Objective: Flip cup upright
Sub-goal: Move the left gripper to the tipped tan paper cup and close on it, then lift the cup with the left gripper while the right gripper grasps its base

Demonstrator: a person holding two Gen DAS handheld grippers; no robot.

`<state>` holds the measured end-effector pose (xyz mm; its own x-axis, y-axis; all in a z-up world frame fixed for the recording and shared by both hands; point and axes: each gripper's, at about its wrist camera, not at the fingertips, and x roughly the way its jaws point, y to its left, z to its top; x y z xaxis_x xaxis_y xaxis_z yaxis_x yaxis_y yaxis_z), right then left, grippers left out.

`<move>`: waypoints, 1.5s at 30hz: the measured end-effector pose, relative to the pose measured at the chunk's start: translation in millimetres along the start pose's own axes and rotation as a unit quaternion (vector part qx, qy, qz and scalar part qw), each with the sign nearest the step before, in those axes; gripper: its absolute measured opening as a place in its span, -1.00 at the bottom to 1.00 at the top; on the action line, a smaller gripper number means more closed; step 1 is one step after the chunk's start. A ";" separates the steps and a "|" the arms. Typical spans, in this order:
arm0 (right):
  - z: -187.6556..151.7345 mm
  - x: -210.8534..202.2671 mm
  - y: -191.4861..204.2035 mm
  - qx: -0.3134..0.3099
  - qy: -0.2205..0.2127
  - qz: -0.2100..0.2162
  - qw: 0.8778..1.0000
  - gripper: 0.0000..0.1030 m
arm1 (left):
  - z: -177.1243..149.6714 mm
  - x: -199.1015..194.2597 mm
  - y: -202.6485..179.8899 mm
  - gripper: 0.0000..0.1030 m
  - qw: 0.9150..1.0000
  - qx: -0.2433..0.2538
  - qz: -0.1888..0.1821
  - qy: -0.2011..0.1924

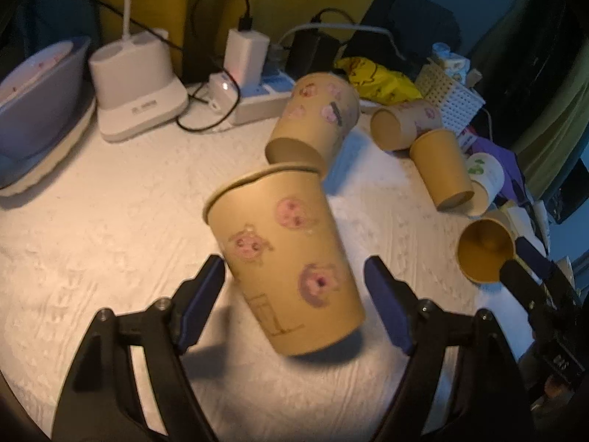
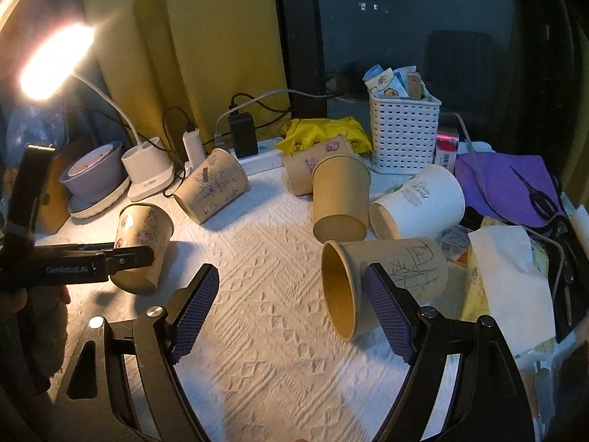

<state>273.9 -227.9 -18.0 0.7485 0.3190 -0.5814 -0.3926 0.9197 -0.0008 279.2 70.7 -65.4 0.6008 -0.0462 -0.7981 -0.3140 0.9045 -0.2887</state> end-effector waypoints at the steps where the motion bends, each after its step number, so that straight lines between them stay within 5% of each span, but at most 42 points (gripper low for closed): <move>1: -0.2 0.7 -0.7 0.000 0.000 0.000 1.000 0.62 | 0.7 3.6 1.2 0.52 1.000 -0.004 -0.003 0.006; 7: 0.0 -2.7 -0.8 0.002 0.000 -0.003 1.000 0.62 | -2.2 5.5 -0.6 0.29 1.000 0.012 -0.006 0.004; 16: -1.3 -28.1 10.7 0.002 -0.015 -0.005 1.000 0.62 | -28.8 -30.0 -15.4 0.25 0.997 0.058 -0.030 -0.029; 33: -58.9 -94.4 58.9 0.031 0.011 0.039 0.999 0.62 | -149.6 -110.1 -21.0 0.25 0.987 0.128 -0.060 -0.076; 45: -100.7 -145.9 102.0 0.053 0.014 0.099 0.994 0.62 | -221.7 -161.1 -18.0 0.26 0.966 0.193 -0.048 -0.166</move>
<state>70.8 -203.7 -15.2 0.6466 0.4908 -0.5840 -0.4703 0.8592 0.2013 25.1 -32.1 -48.9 0.8361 -0.0576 -0.5456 0.0139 0.9964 -0.0839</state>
